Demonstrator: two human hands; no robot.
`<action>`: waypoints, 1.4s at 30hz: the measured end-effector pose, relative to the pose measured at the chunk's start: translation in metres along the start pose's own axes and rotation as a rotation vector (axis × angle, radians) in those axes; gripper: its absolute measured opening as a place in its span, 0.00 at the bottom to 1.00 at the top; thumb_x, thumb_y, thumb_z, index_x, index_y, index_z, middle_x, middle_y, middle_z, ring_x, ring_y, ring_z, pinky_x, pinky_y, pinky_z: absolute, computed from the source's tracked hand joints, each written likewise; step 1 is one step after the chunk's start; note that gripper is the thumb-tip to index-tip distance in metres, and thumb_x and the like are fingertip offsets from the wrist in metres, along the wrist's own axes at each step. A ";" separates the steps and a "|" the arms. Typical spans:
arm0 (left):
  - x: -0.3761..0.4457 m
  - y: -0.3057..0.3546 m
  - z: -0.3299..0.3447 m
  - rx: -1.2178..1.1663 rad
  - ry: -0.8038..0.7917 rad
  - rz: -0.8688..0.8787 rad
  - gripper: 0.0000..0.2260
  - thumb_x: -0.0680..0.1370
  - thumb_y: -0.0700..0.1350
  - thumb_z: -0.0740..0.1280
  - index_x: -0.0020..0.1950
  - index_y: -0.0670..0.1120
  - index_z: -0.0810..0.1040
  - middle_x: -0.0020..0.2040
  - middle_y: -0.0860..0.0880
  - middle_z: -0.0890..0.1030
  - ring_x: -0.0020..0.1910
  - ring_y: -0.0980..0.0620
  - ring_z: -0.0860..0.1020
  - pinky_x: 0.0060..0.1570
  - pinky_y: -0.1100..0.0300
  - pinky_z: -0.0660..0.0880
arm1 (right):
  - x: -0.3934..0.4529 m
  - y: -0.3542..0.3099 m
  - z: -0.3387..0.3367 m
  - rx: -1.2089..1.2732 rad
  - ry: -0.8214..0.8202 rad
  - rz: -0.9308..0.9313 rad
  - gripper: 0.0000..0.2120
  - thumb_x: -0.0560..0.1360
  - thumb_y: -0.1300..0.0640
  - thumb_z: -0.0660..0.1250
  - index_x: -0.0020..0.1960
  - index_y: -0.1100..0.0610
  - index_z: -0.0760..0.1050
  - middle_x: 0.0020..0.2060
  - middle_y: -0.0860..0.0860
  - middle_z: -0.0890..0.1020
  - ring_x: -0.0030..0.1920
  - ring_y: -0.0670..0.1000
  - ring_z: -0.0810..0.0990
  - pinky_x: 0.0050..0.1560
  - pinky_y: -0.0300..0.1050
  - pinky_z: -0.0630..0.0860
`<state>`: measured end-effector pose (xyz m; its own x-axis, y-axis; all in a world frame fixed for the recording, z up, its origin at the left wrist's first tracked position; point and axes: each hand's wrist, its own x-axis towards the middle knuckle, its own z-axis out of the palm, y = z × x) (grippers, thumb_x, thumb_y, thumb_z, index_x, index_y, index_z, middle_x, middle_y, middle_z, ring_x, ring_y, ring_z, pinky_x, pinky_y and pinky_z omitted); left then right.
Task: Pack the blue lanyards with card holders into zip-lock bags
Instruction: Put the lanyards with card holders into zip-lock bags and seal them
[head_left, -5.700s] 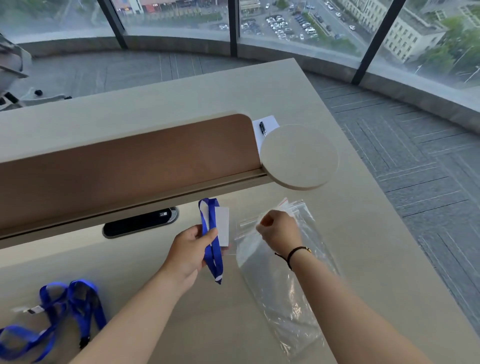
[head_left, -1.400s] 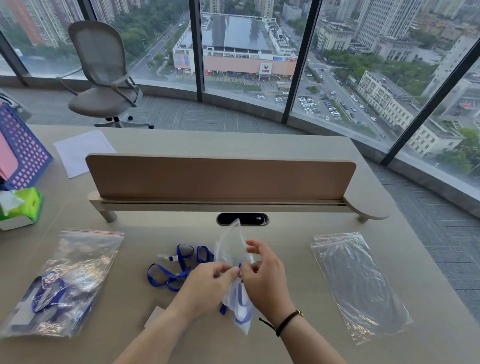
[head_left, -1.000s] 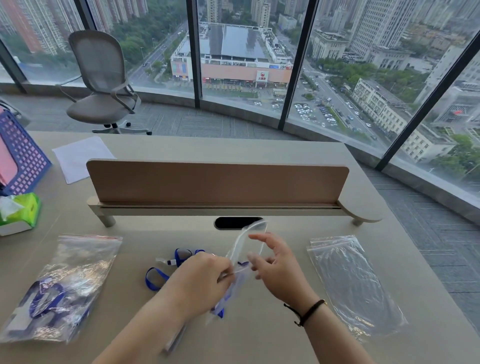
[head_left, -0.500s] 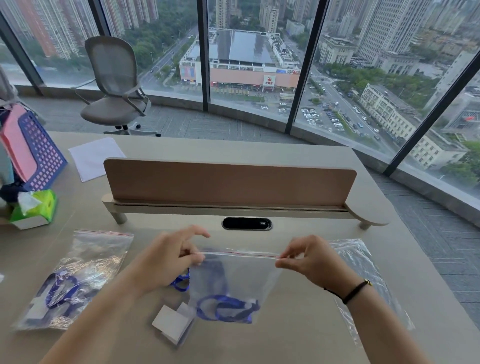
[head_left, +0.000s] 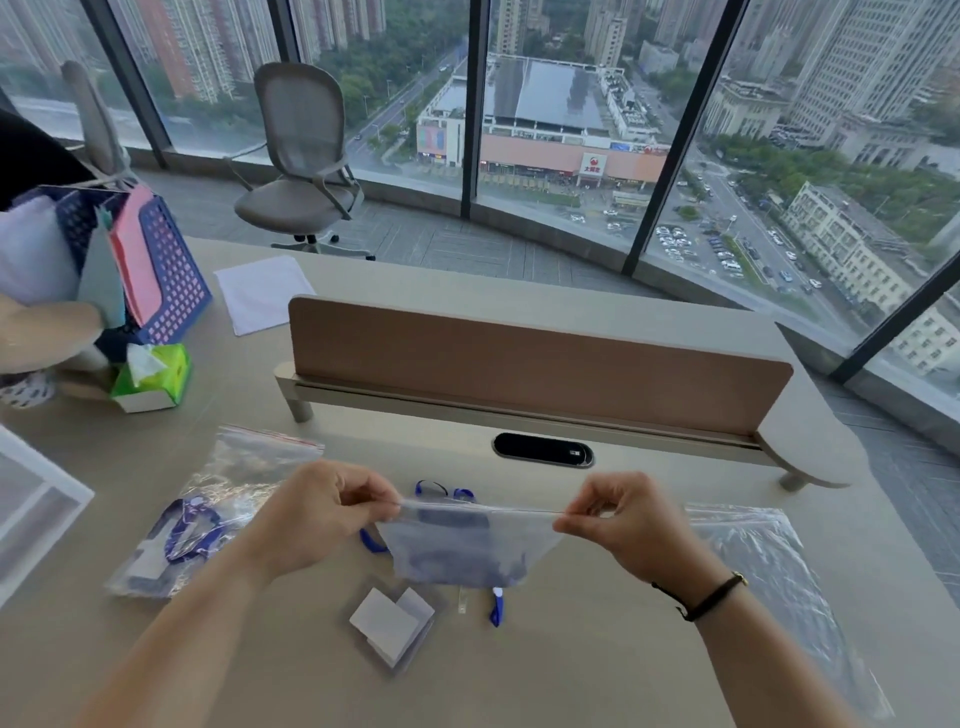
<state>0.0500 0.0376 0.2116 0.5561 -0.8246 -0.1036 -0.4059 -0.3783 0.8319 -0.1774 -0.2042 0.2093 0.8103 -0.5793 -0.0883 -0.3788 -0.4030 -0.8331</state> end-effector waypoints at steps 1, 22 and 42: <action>-0.003 -0.005 -0.005 -0.020 0.029 -0.007 0.12 0.74 0.38 0.76 0.42 0.57 0.86 0.39 0.55 0.87 0.41 0.54 0.85 0.48 0.61 0.80 | 0.003 -0.003 0.005 0.024 -0.022 0.001 0.12 0.66 0.59 0.81 0.30 0.51 0.79 0.32 0.55 0.84 0.31 0.46 0.77 0.35 0.40 0.76; -0.091 -0.189 -0.211 -0.198 0.580 -0.269 0.08 0.78 0.33 0.68 0.46 0.44 0.83 0.38 0.48 0.87 0.36 0.53 0.83 0.38 0.65 0.79 | 0.085 -0.146 0.277 0.211 -0.510 -0.112 0.07 0.72 0.64 0.75 0.38 0.62 0.78 0.31 0.55 0.84 0.33 0.49 0.82 0.40 0.47 0.81; 0.109 -0.330 -0.175 0.292 0.465 -0.401 0.21 0.80 0.49 0.65 0.73 0.52 0.69 0.71 0.48 0.75 0.68 0.43 0.74 0.64 0.46 0.72 | 0.290 -0.061 0.399 -0.049 -0.167 0.175 0.03 0.73 0.61 0.71 0.42 0.59 0.78 0.34 0.55 0.85 0.31 0.49 0.85 0.40 0.52 0.84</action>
<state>0.3718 0.1459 0.0210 0.9321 -0.3547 -0.0738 -0.2460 -0.7693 0.5896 0.2591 -0.0646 0.0164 0.7914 -0.5198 -0.3216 -0.5382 -0.3431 -0.7698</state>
